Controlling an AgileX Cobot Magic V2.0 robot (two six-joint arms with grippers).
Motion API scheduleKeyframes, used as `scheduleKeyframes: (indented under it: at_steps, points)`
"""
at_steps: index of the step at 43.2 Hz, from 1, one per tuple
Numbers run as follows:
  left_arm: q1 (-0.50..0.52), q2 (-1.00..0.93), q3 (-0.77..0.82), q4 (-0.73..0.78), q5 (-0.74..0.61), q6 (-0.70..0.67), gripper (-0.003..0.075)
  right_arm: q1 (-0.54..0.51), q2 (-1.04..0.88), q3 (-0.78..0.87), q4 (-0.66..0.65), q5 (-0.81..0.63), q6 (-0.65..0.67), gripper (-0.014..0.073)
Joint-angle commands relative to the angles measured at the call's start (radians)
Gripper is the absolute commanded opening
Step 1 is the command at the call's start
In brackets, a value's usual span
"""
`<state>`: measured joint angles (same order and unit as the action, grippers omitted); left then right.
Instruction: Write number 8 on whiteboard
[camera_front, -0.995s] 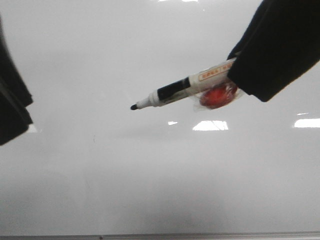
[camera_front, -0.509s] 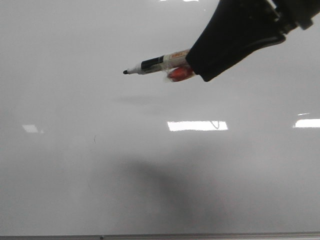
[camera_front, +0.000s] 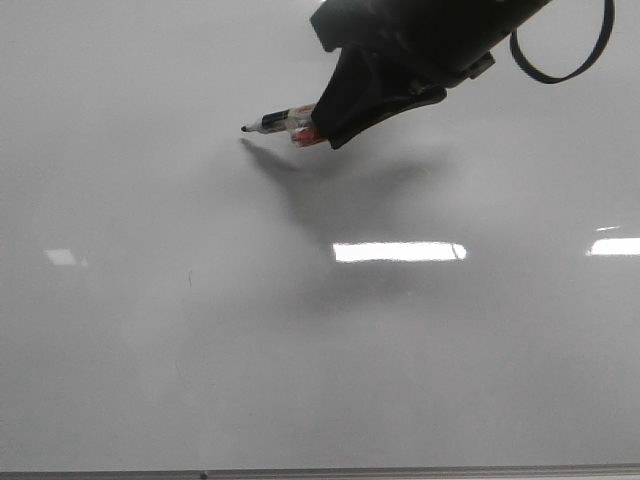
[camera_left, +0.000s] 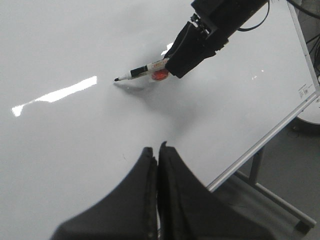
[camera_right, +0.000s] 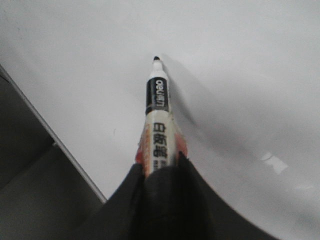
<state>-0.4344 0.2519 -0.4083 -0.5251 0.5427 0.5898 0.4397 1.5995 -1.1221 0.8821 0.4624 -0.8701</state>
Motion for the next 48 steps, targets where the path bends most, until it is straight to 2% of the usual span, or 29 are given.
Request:
scheduleKeyframes:
  at_steps: [1,10,15,28,38,48]
  points:
    - [0.003,0.008,-0.025,-0.031,-0.073,-0.011,-0.0021,-0.004,0.002,-0.046,0.042,-0.041,-0.006,-0.0059]
    - [0.003,0.008,-0.025,-0.035,-0.073,-0.011,-0.0021,0.016,0.078,-0.046,-0.013,0.052,-0.017,-0.0059]
    - [0.003,0.008,-0.025,-0.035,-0.073,-0.011,-0.0021,0.004,0.085,-0.032,-0.022,0.055,-0.002,-0.0059]
    - [0.003,0.008,-0.025,-0.035,-0.073,-0.011,-0.0021,-0.052,0.011,0.124,-0.059,0.052,0.01,-0.0059]
    - [0.003,0.008,-0.025,-0.035,-0.073,-0.011,-0.0021,0.035,0.067,0.148,-0.032,-0.01,0.01,-0.0059]
    - [0.003,0.008,-0.025,-0.035,-0.073,-0.011,-0.002,0.136,0.123,0.038,0.0,-0.042,0.01,-0.0059]
